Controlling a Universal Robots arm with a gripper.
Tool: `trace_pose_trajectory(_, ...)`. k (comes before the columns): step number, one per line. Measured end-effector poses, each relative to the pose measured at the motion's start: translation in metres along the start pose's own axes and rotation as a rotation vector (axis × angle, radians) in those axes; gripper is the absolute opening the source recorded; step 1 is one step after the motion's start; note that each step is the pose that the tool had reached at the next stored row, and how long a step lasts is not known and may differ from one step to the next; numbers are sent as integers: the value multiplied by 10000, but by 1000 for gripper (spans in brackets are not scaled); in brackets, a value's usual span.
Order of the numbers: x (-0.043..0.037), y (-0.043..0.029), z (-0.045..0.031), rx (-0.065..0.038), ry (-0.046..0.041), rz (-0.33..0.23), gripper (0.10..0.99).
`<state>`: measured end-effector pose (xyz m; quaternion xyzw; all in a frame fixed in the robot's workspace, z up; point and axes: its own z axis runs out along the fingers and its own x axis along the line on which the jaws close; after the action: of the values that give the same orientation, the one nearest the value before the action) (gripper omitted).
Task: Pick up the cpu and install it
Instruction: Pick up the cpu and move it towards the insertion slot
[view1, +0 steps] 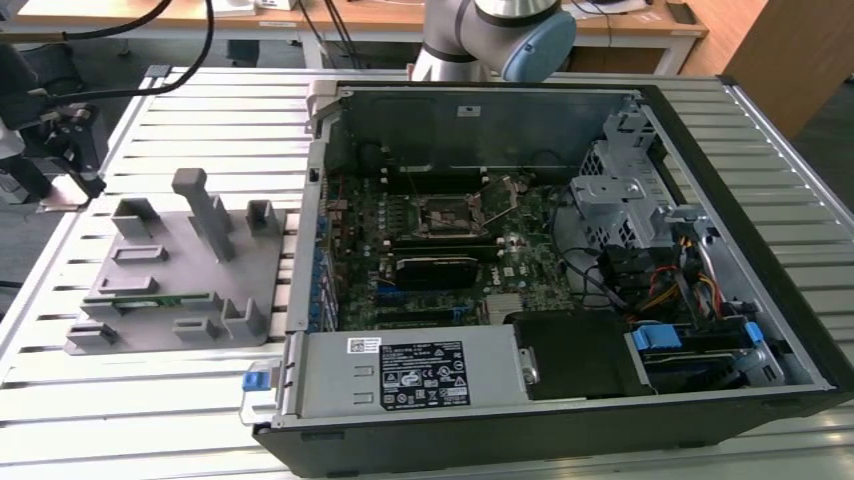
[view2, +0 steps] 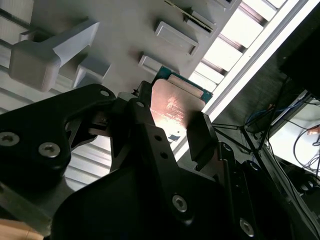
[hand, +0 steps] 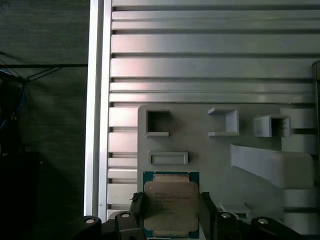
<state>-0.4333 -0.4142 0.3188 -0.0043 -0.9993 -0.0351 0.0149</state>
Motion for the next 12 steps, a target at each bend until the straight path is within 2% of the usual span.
trace_pose_trajectory(12,5,13,-153,-1,-3,0,529)
